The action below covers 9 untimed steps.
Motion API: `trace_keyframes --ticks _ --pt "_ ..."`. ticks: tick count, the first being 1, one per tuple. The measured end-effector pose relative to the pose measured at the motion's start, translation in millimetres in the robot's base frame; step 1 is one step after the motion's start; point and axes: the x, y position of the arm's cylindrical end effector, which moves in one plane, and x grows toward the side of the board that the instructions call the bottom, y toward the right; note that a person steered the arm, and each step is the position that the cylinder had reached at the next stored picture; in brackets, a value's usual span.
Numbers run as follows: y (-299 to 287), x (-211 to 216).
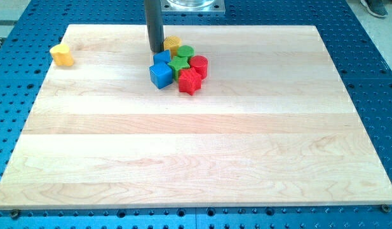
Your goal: Move the yellow blocks to the green blocks
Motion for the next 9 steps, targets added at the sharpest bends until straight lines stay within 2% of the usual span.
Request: trace_keyframes --ticks 1,3,4,5,6,7,9 --pt "7.7 -24.2" --pt "43.9 9.7" --pt "-37.9 21.8" --pt "-86.3 99.2" --pt "-153.3 98.9" --pt "-215.9 51.1" --pt "-229.1 29.6"
